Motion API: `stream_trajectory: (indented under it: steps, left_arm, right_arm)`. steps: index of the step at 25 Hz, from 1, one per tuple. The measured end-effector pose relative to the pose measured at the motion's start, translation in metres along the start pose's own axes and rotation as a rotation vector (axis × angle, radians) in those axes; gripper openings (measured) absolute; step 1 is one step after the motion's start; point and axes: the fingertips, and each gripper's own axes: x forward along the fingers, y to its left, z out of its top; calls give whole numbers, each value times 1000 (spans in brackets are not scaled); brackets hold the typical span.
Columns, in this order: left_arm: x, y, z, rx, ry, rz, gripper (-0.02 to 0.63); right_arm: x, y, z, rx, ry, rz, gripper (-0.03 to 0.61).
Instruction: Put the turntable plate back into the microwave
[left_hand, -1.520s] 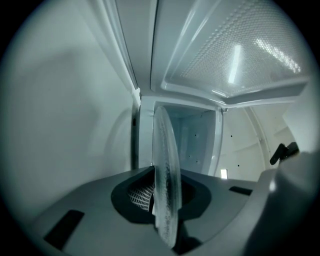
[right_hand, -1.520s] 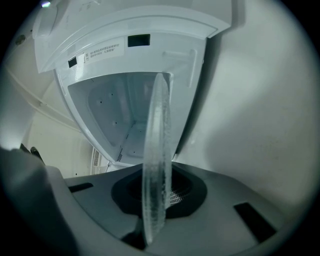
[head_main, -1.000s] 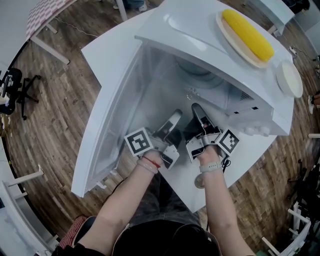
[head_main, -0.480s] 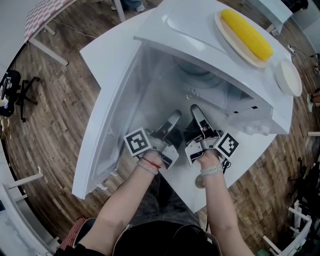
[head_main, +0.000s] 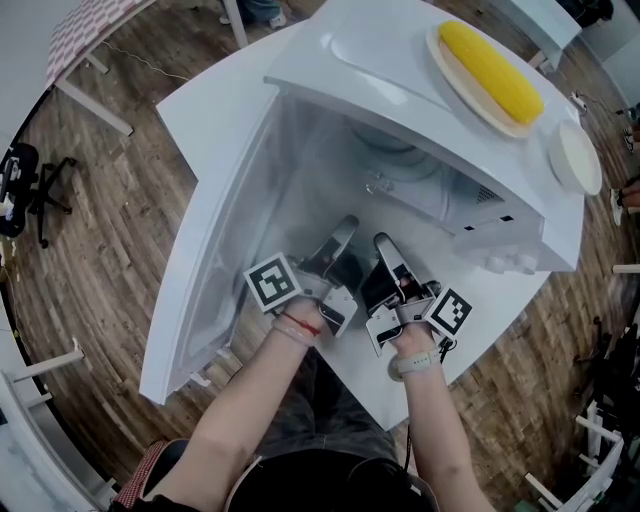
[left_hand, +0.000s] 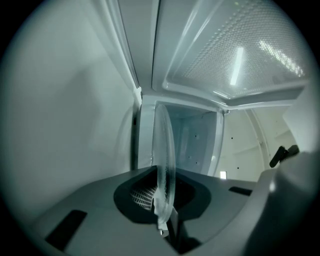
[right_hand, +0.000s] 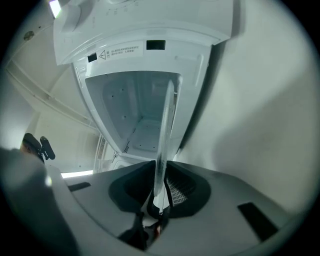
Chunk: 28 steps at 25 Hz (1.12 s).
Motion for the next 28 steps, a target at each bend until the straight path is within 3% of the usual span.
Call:
stream_trajectory:
  steps: [16,23,28]
  left_arm:
    - [13,-3,2,19,21,-5,37]
    - [20,-2,0,109,59,12,37]
    - [20,-2,1,112,69,10,38]
  right_arm:
    - [3,-2,10,22,-88,3,61]
    - [7,-6,17,28,-91,-6,60]
    - [9,-8,19,49,-103,-2,56]
